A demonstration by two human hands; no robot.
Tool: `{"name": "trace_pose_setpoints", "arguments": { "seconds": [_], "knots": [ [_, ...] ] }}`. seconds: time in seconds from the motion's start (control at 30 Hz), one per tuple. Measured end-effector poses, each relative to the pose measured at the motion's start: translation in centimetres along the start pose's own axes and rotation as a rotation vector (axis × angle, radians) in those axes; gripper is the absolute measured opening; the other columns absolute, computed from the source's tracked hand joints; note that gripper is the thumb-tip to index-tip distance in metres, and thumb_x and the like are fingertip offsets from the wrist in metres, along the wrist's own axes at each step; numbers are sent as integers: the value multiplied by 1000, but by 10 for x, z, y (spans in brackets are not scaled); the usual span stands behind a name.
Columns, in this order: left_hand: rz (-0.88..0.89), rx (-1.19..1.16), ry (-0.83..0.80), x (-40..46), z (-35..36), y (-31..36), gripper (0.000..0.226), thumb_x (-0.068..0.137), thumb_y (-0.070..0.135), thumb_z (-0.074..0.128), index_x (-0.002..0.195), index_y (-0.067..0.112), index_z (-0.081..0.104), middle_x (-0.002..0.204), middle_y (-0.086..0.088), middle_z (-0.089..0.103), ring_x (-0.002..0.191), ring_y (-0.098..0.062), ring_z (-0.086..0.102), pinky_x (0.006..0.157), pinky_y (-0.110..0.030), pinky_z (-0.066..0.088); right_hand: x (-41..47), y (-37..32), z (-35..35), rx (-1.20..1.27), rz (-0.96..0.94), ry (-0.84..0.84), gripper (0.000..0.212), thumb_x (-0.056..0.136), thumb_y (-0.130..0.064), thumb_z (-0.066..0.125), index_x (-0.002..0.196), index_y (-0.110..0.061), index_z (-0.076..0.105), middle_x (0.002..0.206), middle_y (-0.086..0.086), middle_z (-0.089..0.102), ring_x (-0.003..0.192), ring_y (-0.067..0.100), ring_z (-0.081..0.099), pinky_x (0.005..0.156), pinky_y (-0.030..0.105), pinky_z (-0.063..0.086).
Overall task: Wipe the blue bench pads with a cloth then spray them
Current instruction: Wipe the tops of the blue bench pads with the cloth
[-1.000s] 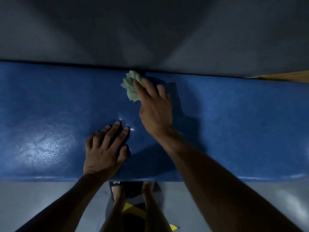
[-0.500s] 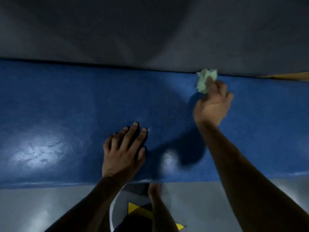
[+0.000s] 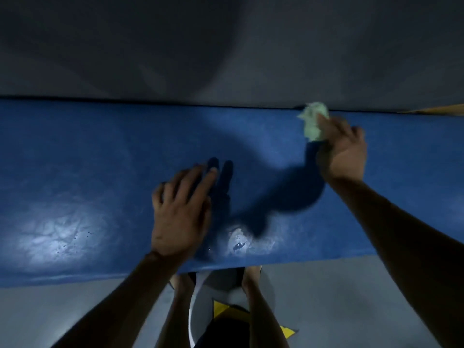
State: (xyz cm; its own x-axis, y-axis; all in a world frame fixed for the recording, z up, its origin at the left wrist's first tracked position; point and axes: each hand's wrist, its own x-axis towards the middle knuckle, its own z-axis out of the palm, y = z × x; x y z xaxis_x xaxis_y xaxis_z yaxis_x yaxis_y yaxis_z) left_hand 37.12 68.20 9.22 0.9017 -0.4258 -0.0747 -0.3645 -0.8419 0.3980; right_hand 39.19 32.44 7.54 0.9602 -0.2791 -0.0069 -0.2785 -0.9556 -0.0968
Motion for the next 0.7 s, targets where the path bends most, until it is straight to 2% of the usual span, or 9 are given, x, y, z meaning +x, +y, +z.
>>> {"name": "trace_pose_setpoints", "arguments": {
  "seconds": [0.1,0.2,0.27,0.33,0.4,0.47,0.53,0.6,0.7],
  "knots": [
    [-80,63,17,3,-19,-55,60,92,33,47,151,23,41,151,-8,44,132,-36,40,100,-54,32,-12,-12,3,48,279,77,65,77,-13,39,139,-24,57,140,3,56,94,39,49,74,34,32],
    [-158,91,31,-2,-30,-98,62,93,35,46,152,19,37,155,-9,38,135,-37,36,104,-57,29,-7,-72,15,128,460,125,68,75,-21,41,141,-25,56,142,4,54,100,39,48,75,34,29],
    [-183,92,30,-8,-31,-116,62,94,37,42,152,18,34,158,-8,35,137,-37,34,106,-56,27,-4,-125,22,194,419,113,73,69,-27,42,140,-26,57,139,5,56,102,40,50,80,38,36],
    [-171,116,26,-12,-29,-124,62,95,39,38,153,16,34,159,-7,32,138,-36,33,108,-54,25,-3,-189,26,272,338,70,69,71,-29,41,138,-26,59,136,4,58,107,38,50,87,42,41],
    [-164,141,20,-12,-27,-124,63,94,38,38,153,17,33,160,-5,31,138,-35,33,109,-53,24,-7,-252,27,313,203,58,65,74,-23,41,137,-26,59,133,2,59,104,34,50,80,43,44],
    [-170,159,15,-12,-28,-123,63,94,38,39,154,18,32,161,-3,30,139,-33,33,110,-53,24,-12,-294,24,260,-27,-12,66,78,-11,47,141,-25,54,140,-1,55,107,30,49,78,39,43],
    [-170,170,15,-11,-27,-124,62,95,38,38,154,19,32,161,-2,30,140,-33,32,110,-53,23,-5,-289,20,175,-243,-100,66,81,-8,53,144,-28,50,143,-5,52,108,26,49,79,37,42],
    [-174,156,20,-12,-26,-125,61,96,38,37,154,19,33,161,-2,31,140,-33,33,110,-54,23,6,-247,18,69,-351,-97,65,79,-12,55,141,-30,55,139,-6,57,102,28,54,76,37,46],
    [-171,151,40,-12,-25,-124,61,96,37,36,153,18,34,160,-3,32,139,-33,33,110,-52,23,10,-144,11,-22,-213,-52,62,78,-17,49,139,-29,57,135,2,61,97,37,57,80,39,48]
  ]
}}
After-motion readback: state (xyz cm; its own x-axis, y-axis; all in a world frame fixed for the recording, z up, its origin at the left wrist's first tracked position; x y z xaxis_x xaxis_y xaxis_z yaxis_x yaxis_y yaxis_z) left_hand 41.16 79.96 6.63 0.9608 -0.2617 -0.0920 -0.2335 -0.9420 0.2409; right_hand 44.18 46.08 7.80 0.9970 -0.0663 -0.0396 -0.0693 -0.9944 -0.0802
